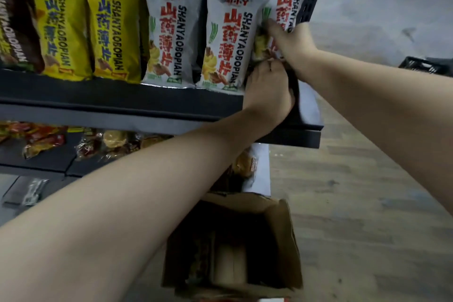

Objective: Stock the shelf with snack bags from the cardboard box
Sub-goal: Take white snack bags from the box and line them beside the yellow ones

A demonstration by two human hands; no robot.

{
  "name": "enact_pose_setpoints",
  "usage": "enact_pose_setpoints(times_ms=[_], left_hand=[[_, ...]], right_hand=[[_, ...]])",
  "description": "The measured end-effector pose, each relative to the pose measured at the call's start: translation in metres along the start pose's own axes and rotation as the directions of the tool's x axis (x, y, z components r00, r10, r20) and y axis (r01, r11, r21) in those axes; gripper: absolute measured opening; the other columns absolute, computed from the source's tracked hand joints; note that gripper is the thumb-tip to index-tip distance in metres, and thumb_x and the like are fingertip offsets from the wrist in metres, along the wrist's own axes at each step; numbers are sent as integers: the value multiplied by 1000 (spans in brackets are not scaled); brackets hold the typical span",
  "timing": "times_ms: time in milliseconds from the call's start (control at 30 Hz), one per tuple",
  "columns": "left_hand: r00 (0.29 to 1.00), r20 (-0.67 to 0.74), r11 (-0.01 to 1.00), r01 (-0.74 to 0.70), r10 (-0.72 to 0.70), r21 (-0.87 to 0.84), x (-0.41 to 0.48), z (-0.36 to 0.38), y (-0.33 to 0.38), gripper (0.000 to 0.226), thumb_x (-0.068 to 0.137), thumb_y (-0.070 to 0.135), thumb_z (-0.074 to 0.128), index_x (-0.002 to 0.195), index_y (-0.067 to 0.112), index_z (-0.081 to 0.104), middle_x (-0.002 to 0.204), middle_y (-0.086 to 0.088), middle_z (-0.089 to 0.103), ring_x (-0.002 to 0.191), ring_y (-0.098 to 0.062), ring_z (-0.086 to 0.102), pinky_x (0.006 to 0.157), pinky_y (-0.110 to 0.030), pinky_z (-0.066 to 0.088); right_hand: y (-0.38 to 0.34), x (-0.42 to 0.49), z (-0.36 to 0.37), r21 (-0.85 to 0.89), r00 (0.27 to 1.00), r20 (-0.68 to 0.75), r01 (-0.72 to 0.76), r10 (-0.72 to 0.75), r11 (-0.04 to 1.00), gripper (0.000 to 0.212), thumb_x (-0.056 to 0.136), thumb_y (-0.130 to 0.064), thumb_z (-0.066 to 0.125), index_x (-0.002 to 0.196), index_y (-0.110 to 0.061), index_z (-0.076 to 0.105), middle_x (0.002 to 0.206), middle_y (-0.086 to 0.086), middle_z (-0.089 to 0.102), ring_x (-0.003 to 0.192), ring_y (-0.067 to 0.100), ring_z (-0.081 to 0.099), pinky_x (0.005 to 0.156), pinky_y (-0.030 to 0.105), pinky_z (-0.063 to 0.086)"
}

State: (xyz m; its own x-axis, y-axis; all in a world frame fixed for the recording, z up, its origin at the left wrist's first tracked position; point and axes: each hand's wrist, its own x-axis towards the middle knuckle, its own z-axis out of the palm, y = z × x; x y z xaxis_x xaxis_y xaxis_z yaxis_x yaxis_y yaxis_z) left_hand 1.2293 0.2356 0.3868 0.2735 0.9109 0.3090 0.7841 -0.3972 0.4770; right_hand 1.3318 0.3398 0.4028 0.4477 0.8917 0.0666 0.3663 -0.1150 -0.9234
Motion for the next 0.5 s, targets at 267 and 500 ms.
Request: enact_pose_setpoints(times_ms=[267, 500], left_hand=[[955, -38, 948, -298, 296, -110, -64, -36, -36, 35, 80, -1, 43, 107, 6, 65, 107, -14, 64, 100, -34, 57, 82, -37, 44], [902, -66, 895, -432, 427, -107, -139, -52, -97, 39, 72, 3, 41, 103, 5, 65, 105, -11, 63, 99, -27, 54, 81, -34, 41]], right_hand=[[-18, -66, -15, -32, 994, -90, -69, 65, 997, 45, 87, -46, 48, 111, -10, 37, 118, 8, 50, 100, 26, 52, 87, 35, 45], [-17, -173, -43, 139, 993, -105, 60, -45, 988, 12, 98, -20, 44, 109, -17, 41, 97, 0, 52, 80, 13, 54, 71, 27, 49]])
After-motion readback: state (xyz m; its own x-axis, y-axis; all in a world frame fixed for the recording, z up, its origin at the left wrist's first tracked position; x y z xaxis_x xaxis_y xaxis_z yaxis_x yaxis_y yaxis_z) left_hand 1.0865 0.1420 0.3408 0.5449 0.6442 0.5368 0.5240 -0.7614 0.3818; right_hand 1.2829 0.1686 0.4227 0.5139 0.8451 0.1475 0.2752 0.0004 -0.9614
